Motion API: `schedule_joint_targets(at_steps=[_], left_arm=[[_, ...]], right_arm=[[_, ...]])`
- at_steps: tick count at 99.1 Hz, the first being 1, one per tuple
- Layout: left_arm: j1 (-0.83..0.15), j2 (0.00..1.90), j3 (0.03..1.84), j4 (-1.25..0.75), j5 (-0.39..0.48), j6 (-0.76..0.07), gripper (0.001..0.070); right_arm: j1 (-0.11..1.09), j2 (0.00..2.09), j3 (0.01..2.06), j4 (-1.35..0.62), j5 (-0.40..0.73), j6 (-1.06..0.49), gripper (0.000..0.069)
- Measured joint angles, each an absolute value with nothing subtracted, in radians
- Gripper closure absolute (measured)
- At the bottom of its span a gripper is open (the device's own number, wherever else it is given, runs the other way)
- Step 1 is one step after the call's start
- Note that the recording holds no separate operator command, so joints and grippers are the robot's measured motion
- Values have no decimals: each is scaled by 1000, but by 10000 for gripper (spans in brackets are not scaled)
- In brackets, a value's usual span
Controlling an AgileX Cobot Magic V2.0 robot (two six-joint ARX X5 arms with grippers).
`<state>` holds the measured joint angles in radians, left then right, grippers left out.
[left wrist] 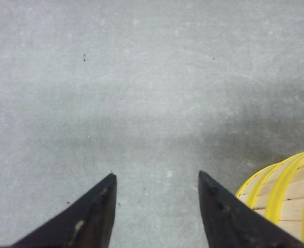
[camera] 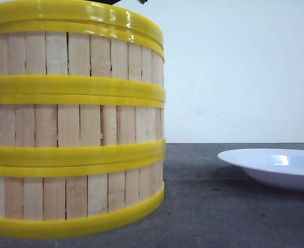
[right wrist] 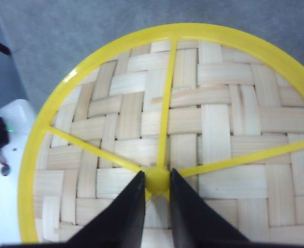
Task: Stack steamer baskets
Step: 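Open the right gripper and raise it away from the lid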
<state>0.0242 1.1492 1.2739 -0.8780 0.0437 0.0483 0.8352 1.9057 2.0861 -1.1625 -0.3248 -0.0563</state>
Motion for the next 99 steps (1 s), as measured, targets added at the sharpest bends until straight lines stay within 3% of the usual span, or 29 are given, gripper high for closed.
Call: schedule_joint_targets(at_steps=[18, 37, 65, 80, 99], left_arm=[[24, 1149, 1274, -878, 44, 48, 413], [24, 1149, 1274, -878, 44, 48, 413], [24, 1149, 1274, -878, 48, 48, 413], [24, 1149, 1274, -878, 51, 48, 413], [24, 1149, 1274, -878, 57, 48, 413]], right_arm=[[826, 1907, 2086, -1170, -335, -57, 629], [823, 1908, 2086, -1170, -328, -56, 438], [822, 1908, 2086, -1167, -371, -56, 299], [824, 1876, 2086, -1166, -353, -56, 279], [798, 1727, 2086, -1195, -219, -56, 278]])
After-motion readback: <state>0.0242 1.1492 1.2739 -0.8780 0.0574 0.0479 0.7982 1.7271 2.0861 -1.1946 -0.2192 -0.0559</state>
